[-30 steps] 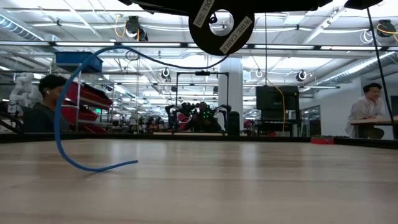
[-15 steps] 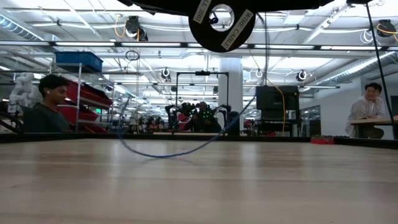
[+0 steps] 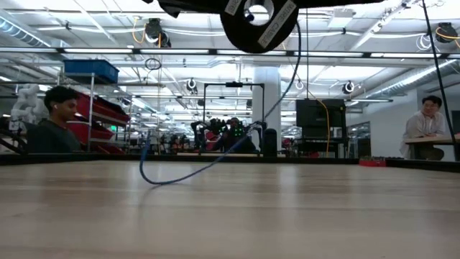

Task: Coil cords
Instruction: Uncoil the blue wire from the spool

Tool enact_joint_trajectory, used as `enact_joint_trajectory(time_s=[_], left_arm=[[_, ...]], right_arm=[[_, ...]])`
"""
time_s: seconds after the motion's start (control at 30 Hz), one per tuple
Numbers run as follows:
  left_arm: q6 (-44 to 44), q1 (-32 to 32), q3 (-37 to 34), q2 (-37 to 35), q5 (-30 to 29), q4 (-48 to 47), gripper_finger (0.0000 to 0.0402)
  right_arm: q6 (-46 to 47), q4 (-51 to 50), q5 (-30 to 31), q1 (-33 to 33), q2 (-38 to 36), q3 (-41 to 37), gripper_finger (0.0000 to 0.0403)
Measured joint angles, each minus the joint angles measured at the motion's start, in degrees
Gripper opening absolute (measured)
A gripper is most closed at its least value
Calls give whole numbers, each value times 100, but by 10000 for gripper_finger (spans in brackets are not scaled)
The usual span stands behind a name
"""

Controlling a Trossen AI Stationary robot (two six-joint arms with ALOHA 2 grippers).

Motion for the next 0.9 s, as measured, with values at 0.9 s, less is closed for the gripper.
enact_joint_trajectory(time_s=[0.9], left_arm=[[56,-150,4,-473,-9,326,1]], right_arm=[[2941,207,137,414,538,0,153]])
